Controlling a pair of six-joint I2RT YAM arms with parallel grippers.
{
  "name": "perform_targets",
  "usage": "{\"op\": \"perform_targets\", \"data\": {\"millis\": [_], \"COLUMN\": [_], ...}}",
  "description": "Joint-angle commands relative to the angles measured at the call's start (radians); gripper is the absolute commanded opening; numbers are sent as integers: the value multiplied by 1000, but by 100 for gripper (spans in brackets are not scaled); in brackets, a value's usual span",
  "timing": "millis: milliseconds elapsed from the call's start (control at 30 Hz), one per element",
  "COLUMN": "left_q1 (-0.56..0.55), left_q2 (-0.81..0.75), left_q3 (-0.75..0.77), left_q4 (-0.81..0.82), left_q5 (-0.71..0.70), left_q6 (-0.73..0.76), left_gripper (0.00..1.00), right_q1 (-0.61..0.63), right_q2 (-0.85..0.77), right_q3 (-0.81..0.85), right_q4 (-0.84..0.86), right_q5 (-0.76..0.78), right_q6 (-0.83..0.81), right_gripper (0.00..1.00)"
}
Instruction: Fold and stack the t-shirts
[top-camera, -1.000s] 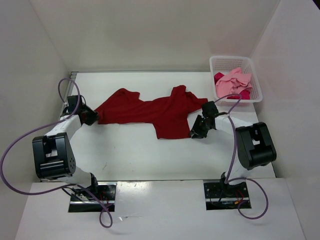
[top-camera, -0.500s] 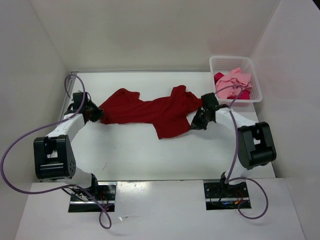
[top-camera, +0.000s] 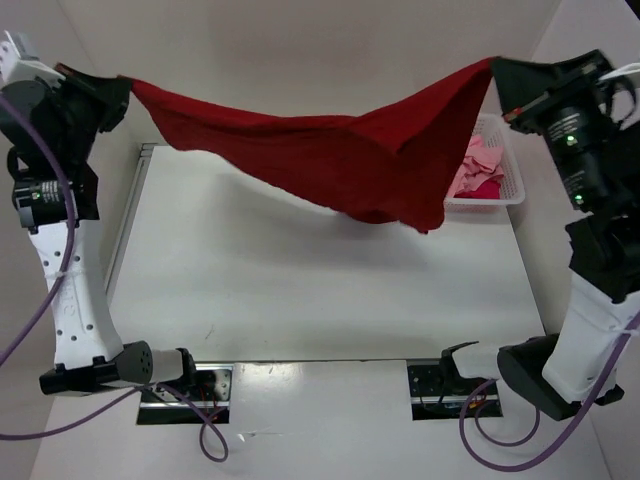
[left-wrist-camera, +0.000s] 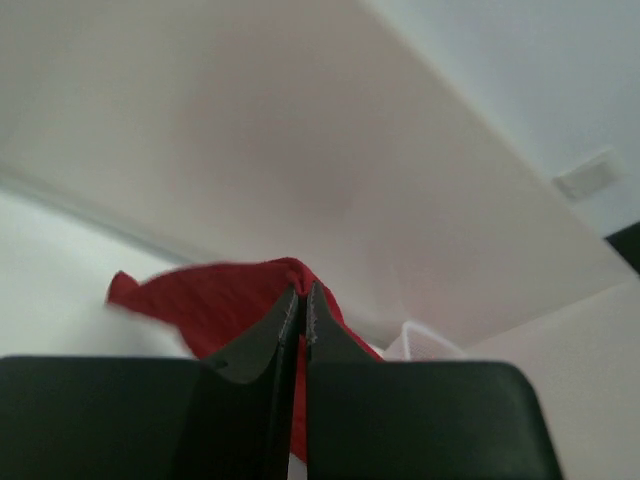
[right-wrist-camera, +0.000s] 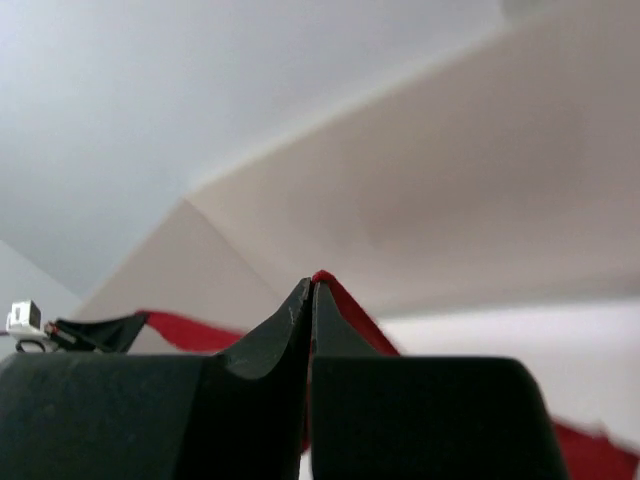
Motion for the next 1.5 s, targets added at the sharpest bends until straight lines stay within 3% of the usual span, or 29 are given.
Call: {"op": "perform_targets", "data": {"millis": [0,67,167,433,567,633,800,967,1100,1200,1333,1467], "left_q1": [12,12,12,12,12,12,12,96,148,162,162,162], "left_q2": [-9,-9,-9,46,156,208,313,313,313,313,264,192], "left_q3": [199,280,272,-128,-215,-181,-28,147,235,224,86,-114], "left_q4": [-77,-91,-91,50,117,127,148,193,205,226,275,302], "left_q5": [20,-2,-32,-23,-43,-31,41,112,139,149,149,149], "left_q6": [34,34,53,44,44,35,-5,-75,-95,-85,-84,-45], "left_gripper": [5,5,6,6,6,6,6,7,7,7,7,7], "right_q1": [36,73,85,20,-28,-28,-37,-79,-88,-88,-88,-88], "right_q2": [65,101,163,474,663,759,793,627,573,562,510,318], "right_q3": [225,300,318,190,305,412,540,525,515,453,284,-242], "right_q4": [-63,-42,-24,-4,-39,-50,48,221,251,205,157,251], "right_q5": [71,80,63,-33,-58,-58,-70,-88,-98,-107,-128,-128], "right_q6": [-66,-66,-77,-144,-167,-167,-111,-63,-44,-44,-66,-75], "right_gripper": [0,0,0,0,0,0,0,0,0,0,0,0]}}
